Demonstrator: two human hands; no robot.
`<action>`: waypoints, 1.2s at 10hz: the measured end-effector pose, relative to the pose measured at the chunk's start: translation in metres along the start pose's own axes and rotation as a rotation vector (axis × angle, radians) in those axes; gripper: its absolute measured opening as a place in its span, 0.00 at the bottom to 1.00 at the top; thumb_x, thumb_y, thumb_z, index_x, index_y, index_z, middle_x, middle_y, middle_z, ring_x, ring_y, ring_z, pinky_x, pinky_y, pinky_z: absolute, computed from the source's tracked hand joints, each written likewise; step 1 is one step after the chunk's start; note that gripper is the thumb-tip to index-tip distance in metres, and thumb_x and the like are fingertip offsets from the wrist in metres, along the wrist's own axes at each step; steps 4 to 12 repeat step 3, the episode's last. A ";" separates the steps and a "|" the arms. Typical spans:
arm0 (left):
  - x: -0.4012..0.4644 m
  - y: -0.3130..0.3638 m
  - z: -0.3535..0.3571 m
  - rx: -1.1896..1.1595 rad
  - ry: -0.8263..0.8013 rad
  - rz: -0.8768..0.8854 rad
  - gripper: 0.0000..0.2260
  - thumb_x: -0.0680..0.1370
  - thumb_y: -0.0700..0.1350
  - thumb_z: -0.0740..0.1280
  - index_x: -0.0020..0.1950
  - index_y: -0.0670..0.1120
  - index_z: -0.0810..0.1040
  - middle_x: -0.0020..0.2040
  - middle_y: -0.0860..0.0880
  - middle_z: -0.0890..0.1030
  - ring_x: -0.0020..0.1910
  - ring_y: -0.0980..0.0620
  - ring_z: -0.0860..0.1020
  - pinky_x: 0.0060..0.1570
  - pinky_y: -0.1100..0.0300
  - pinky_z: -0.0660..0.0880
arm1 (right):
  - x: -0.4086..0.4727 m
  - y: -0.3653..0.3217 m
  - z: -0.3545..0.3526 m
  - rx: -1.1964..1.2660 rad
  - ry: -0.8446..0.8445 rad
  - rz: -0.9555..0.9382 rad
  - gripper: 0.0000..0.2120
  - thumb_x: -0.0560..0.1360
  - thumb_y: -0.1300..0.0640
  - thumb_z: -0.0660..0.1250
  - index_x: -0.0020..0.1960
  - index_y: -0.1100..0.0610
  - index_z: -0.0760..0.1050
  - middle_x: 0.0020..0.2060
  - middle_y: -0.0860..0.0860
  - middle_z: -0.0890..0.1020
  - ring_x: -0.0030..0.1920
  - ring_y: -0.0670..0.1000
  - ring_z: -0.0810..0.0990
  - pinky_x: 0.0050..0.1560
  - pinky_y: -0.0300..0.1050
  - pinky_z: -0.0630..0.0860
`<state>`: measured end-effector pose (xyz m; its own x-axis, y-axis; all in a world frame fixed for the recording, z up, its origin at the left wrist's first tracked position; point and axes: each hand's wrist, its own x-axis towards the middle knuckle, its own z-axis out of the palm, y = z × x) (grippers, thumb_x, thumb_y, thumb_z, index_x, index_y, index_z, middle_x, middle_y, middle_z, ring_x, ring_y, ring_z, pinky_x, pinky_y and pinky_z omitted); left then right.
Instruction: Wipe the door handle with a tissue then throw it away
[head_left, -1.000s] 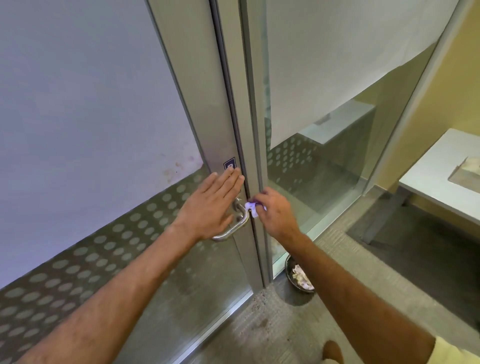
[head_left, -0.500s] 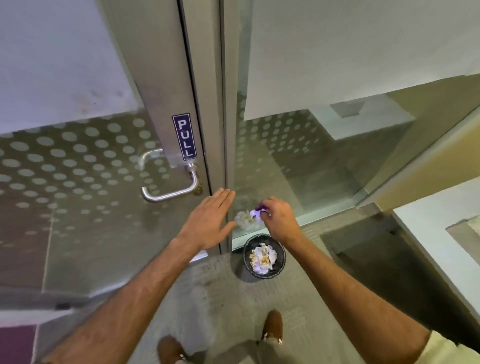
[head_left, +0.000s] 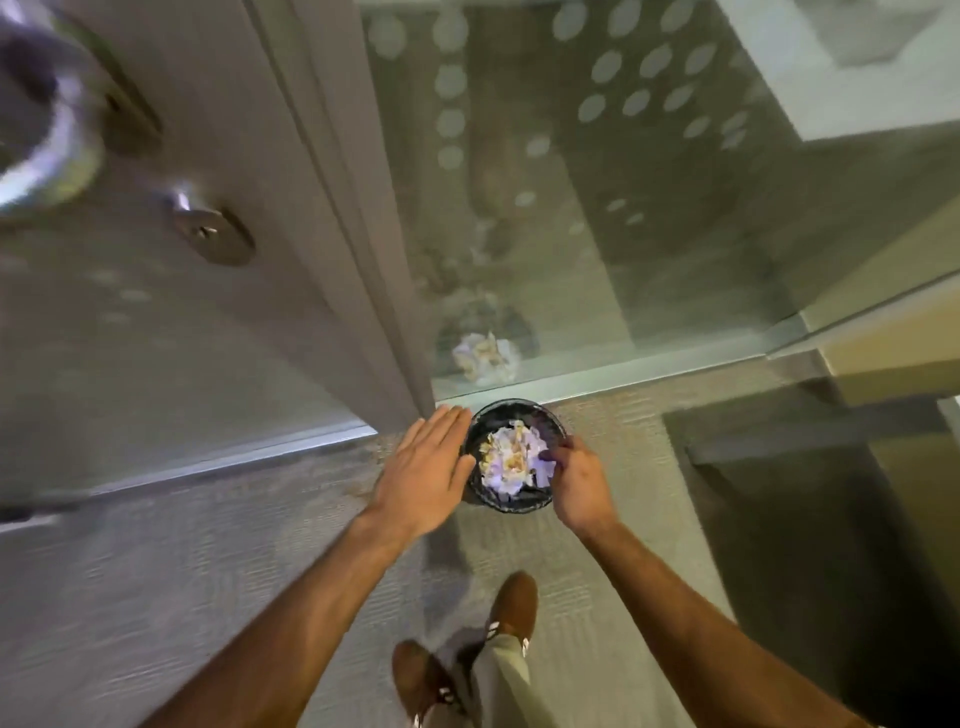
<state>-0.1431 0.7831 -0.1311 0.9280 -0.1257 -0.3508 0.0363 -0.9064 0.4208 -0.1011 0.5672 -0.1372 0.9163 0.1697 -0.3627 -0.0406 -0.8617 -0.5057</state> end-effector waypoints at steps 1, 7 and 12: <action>0.017 -0.008 0.042 0.009 -0.032 0.005 0.30 0.87 0.54 0.53 0.88 0.48 0.51 0.87 0.49 0.54 0.86 0.52 0.49 0.79 0.59 0.36 | 0.014 0.032 0.031 0.039 -0.009 -0.001 0.21 0.73 0.75 0.61 0.63 0.63 0.78 0.64 0.62 0.76 0.59 0.61 0.79 0.61 0.38 0.69; 0.008 -0.004 0.036 0.010 -0.019 -0.001 0.31 0.87 0.55 0.53 0.88 0.48 0.48 0.88 0.49 0.50 0.87 0.52 0.46 0.80 0.58 0.36 | 0.006 0.039 0.028 0.209 0.069 0.024 0.22 0.78 0.69 0.60 0.72 0.58 0.69 0.67 0.59 0.75 0.65 0.58 0.73 0.69 0.48 0.69; 0.008 -0.004 0.036 0.010 -0.019 -0.001 0.31 0.87 0.55 0.53 0.88 0.48 0.48 0.88 0.49 0.50 0.87 0.52 0.46 0.80 0.58 0.36 | 0.006 0.039 0.028 0.209 0.069 0.024 0.22 0.78 0.69 0.60 0.72 0.58 0.69 0.67 0.59 0.75 0.65 0.58 0.73 0.69 0.48 0.69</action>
